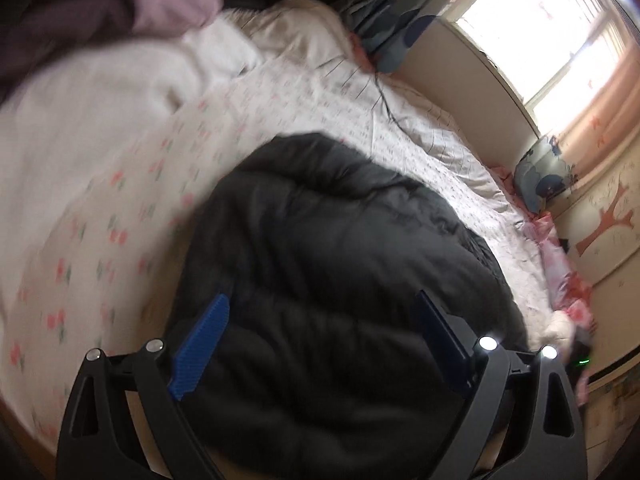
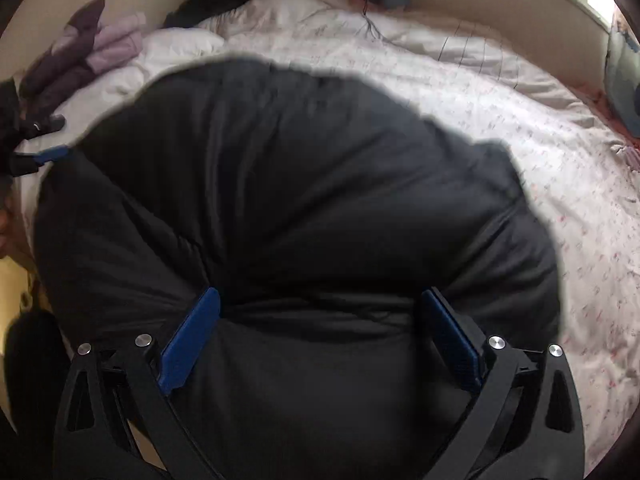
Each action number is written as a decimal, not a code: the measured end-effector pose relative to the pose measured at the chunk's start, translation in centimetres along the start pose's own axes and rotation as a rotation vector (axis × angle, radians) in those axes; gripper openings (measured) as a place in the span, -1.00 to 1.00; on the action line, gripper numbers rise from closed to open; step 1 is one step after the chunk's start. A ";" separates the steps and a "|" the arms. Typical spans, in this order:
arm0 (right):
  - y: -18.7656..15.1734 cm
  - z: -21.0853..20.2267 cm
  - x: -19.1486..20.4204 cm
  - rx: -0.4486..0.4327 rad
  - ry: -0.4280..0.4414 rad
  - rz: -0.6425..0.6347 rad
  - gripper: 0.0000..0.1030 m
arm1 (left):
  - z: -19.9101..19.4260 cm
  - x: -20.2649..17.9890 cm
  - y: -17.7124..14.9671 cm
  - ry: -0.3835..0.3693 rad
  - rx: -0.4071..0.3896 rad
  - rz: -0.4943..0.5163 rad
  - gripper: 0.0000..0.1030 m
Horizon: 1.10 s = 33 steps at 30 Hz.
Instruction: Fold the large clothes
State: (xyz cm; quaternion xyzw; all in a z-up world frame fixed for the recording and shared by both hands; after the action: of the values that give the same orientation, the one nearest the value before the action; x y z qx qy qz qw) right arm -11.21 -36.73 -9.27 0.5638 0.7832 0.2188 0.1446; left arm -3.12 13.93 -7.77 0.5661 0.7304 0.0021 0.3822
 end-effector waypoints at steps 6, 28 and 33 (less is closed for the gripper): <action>-1.2 -7.1 7.1 -0.152 0.003 -0.185 0.87 | -4.8 2.3 -3.6 -0.043 0.024 -0.036 0.76; -0.6 -0.8 9.9 -0.006 0.050 -0.120 0.87 | 3.8 0.7 -10.3 -0.436 0.286 -0.437 0.82; -4.5 -7.2 4.1 -0.060 0.240 0.125 0.87 | 5.8 0.2 -9.3 -0.412 0.203 -0.493 0.82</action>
State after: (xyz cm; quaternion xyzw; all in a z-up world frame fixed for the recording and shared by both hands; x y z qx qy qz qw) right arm -19.69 -35.32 -5.27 0.5766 0.7514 0.3165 0.0527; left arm -7.54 8.26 -16.10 0.3960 0.7492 -0.2776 0.4526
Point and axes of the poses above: each gripper's, at about its wrist camera, not at the fingertips, and z roughly the way its jaws point, x to its left, y to its top, the point moved 3 cm from there along z, roughly the way its jaws point, and after that the axes turned 6 degrees about -z, right-handed, at the moved point
